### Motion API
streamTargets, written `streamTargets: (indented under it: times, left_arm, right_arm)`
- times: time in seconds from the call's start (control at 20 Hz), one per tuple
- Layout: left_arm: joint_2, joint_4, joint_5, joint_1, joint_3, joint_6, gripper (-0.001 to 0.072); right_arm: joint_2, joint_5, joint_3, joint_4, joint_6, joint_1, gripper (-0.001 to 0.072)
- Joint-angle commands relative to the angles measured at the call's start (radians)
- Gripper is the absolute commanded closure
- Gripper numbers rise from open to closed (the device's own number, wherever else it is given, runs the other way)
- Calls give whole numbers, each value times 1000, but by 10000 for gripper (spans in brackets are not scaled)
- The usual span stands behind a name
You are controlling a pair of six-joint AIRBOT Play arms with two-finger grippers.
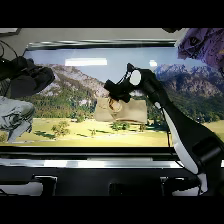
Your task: Fold the clothes and pants, and hang the long-sleeved shirts on hangers.
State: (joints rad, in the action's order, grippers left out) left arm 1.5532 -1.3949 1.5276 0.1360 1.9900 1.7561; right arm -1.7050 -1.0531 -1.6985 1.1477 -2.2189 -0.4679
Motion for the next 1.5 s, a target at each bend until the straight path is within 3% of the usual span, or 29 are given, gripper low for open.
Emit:
streamTargets:
  times: [0.0,0.05,0.1,0.25,0.35,0.6,0.9,1.15,1.45]
  left_arm:
    - [2,-2,1,4,-12,-6,693]
    - [3,-2,1,4,-13,-6,692]
    - [3,-2,1,4,-12,-6,692]
    - [4,-2,-2,4,-13,-6,693]
    - [8,-2,-2,3,-12,-6,692]
    - [13,-2,-2,3,-12,-6,692]
    - [13,-2,-2,3,-12,-5,693]
    - [13,-2,-2,4,-12,-6,692]
    - [13,-1,-2,3,-12,-5,692]
  right_arm:
    - [-47,69,0,-16,-4,-5,685]
    - [-56,73,0,-22,-3,-5,683]
    - [-61,80,0,-34,2,-5,637]
    - [-57,102,-1,-93,107,-5,250]
    - [-32,85,-1,-98,121,-3,90]
    - [93,-11,-1,-92,232,109,93]
    - [154,-324,31,-103,564,489,95]
    - [131,-295,327,-400,850,732,96]
    - [-22,-194,487,-527,1032,711,117]
